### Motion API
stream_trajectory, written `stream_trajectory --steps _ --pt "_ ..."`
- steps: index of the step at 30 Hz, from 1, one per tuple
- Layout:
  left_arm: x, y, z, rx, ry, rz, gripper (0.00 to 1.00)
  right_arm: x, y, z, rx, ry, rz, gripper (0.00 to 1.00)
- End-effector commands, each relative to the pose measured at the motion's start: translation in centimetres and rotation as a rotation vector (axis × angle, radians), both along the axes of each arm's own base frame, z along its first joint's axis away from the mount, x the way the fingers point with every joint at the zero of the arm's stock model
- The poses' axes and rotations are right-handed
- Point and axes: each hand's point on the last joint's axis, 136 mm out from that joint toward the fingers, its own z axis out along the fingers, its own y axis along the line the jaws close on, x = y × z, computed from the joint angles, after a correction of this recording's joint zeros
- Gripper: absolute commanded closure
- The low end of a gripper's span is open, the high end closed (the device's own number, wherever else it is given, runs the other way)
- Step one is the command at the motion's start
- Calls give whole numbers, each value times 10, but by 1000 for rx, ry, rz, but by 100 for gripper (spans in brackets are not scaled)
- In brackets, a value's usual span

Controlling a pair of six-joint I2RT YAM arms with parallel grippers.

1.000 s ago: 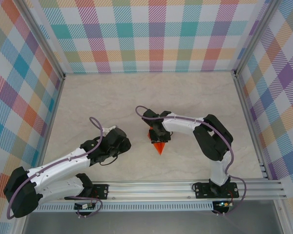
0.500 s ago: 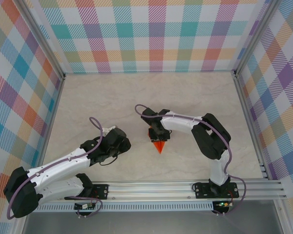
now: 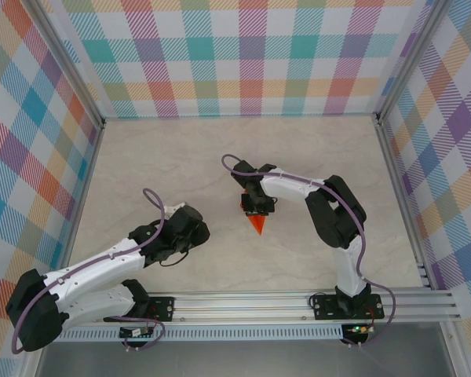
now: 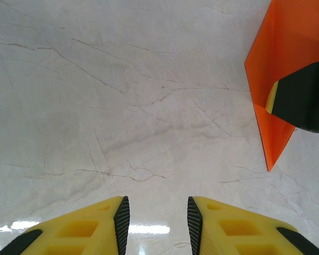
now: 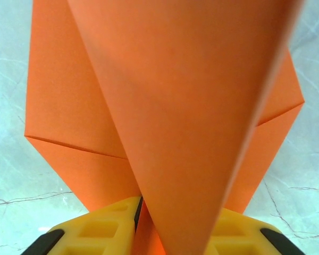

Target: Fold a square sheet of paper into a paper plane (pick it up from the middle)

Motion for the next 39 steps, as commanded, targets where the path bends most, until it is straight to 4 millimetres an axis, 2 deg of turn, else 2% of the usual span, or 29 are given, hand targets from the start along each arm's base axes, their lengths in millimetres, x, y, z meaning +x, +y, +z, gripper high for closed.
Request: stream_trajectory --steps 1,4,7,9,15,18,21,23,25,27,30,33,34,36,39 --pt "0 13 2 26 -4 30 63 -5 5 -13 21 45 -18 74" --pt "1 17 3 44 -9 35 63 -6 5 -10 30 44 -15 72" --pt "2 22 6 63 -20 40 63 -5 8 4 57 22 -1 68" --pt "2 24 8 71 -32 41 62 -3 8 20 78 -10 10 64" --pt "2 32 16 91 -61 50 60 -5 4 68 143 -113 34 42" --pt "2 37 17 109 -68 54 58 -6 -6 95 160 -186 29 34" --pt "4 41 19 132 -83 54 56 -4 -24 126 142 -298 20 28" --pt "5 46 22 157 -94 56 53 -1 -44 147 101 -395 1 21" --pt "8 53 27 195 -118 60 48 2 -72 170 30 -515 -32 15" --pt "12 60 32 236 -149 51 40 4 -113 189 -71 -626 -128 11" --pt "20 73 41 301 -206 54 24 10 -172 201 -193 -761 -238 9" --pt "33 92 48 372 -256 74 11 20 -210 194 -281 -835 -194 7" --pt "39 98 50 391 -268 83 8 22 -224 187 -305 -853 -215 2" --pt "51 112 54 416 -279 112 4 26 -248 167 -307 -860 -256 0" --pt "69 140 52 455 -250 187 1 39 -255 131 -261 -866 -191 0"
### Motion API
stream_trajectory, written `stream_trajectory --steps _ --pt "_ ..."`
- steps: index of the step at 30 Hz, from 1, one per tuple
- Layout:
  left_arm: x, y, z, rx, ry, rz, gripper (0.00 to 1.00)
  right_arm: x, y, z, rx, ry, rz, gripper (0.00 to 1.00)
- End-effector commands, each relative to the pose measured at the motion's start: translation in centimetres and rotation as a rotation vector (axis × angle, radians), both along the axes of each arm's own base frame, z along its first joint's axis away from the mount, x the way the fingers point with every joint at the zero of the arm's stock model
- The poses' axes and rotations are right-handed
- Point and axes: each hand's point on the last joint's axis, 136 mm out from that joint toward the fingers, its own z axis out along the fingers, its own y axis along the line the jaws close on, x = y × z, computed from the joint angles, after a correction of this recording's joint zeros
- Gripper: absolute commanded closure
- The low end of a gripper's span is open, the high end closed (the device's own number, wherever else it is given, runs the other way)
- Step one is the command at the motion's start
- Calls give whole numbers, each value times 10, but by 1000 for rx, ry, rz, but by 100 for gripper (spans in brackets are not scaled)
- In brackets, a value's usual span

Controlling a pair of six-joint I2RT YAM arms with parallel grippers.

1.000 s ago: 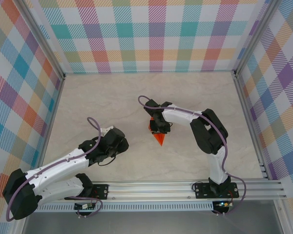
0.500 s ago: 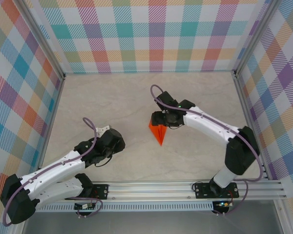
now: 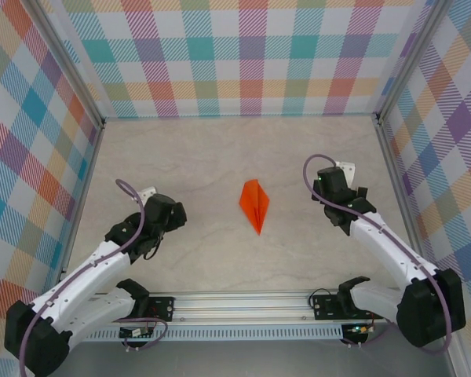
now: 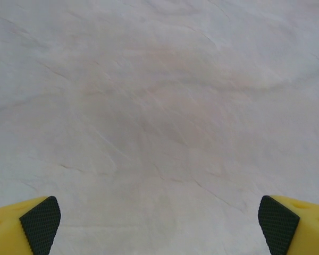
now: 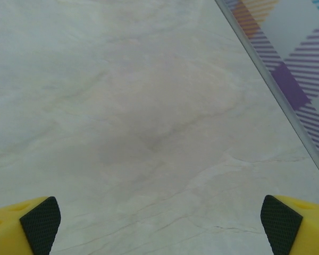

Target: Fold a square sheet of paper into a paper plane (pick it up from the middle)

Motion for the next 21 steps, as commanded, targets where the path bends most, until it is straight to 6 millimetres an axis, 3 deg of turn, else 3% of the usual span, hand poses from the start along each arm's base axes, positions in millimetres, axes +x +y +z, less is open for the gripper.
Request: stream_trajectory --steps 1,5,8,12,16,21 --pt "26 26 13 65 -31 43 0 32 4 -7 -18 -99 127 0" --pt "50 56 4 54 -15 129 0 52 6 -38 26 -125 181 0" --pt "66 74 -3 71 -16 171 0 64 22 -42 44 -189 282 0" --pt "91 85 -5 194 -131 156 0 77 32 -28 69 -322 396 0" --pt "109 78 -10 210 -263 101 0 78 26 -39 154 -340 419 1" --pt "123 66 -32 241 -295 -2 0 79 21 -50 172 -346 400 1"
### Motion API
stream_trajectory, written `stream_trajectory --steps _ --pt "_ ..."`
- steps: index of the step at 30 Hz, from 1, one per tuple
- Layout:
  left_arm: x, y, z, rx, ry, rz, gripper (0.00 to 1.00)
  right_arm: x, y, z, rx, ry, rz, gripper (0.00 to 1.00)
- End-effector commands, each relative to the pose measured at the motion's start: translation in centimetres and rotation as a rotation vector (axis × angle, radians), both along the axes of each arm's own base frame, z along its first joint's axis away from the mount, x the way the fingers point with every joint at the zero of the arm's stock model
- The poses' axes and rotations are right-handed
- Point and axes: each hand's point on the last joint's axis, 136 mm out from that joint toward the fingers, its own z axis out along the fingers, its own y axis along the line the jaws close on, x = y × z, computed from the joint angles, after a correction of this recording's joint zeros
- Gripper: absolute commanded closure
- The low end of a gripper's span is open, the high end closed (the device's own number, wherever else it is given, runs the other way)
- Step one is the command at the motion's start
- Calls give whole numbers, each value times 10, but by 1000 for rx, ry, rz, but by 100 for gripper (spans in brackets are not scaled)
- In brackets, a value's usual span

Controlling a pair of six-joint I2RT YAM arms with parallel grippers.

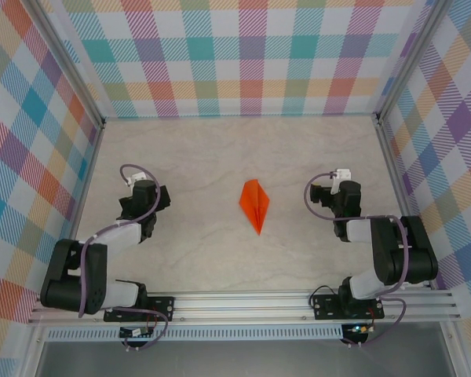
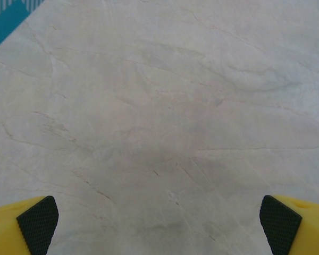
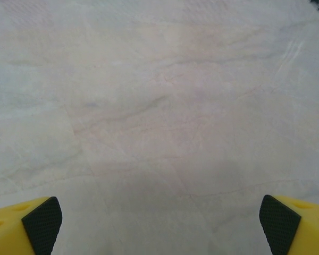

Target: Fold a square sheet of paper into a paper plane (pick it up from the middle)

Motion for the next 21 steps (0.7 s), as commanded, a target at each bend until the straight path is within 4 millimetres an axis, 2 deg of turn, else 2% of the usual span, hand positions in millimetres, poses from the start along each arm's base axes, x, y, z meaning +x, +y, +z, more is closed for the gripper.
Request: stream_trajectory --steps 1,4,7,8,11,21 --pt "25 -8 27 29 -161 -85 0 12 5 21 40 -86 19 0" --pt "28 -13 29 54 -221 -132 0 13 1 23 39 -101 -3 0" --pt "27 -20 11 50 -273 -181 0 13 -1 23 41 -97 -13 0" --pt "31 -20 12 57 -292 -178 0 13 -1 23 40 -99 -13 0" --pt "38 -8 6 18 -230 -124 0 13 0 23 44 -94 -8 0" --pt "36 -10 5 23 -219 -131 0 14 0 23 47 -94 -8 0"
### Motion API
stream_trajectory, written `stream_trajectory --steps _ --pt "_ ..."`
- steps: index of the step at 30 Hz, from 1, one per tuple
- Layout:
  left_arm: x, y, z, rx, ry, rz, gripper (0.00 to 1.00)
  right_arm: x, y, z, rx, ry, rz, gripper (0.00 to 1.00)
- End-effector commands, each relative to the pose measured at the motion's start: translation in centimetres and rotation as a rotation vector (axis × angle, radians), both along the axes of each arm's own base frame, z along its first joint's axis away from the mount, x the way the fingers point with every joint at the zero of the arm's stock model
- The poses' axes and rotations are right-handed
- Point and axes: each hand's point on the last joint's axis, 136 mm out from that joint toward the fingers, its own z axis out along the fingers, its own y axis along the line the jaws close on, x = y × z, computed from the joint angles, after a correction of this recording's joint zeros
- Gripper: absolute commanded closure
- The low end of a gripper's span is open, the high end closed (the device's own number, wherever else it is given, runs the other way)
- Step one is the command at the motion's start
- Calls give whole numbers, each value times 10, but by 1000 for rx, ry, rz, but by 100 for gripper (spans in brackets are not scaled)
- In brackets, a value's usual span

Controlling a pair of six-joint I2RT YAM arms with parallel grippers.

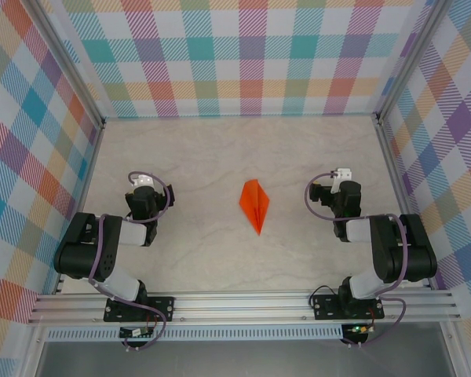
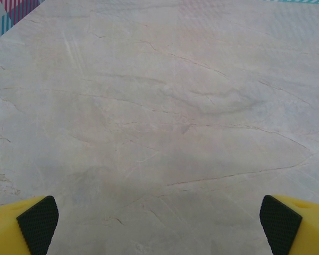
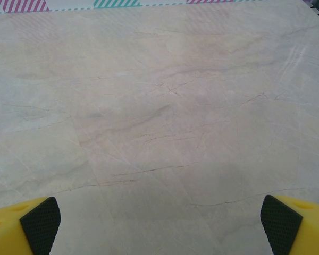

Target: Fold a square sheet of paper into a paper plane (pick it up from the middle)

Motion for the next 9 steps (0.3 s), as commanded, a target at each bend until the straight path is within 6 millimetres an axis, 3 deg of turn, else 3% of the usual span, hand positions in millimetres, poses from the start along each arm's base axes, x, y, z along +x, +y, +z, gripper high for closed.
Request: stream_trajectory --steps 1,9 --pt "9 0 16 -2 -59 -4 0 9 1 16 19 -57 7 0" --pt "8 0 16 -2 -58 -5 0 9 1 16 25 -54 10 0"
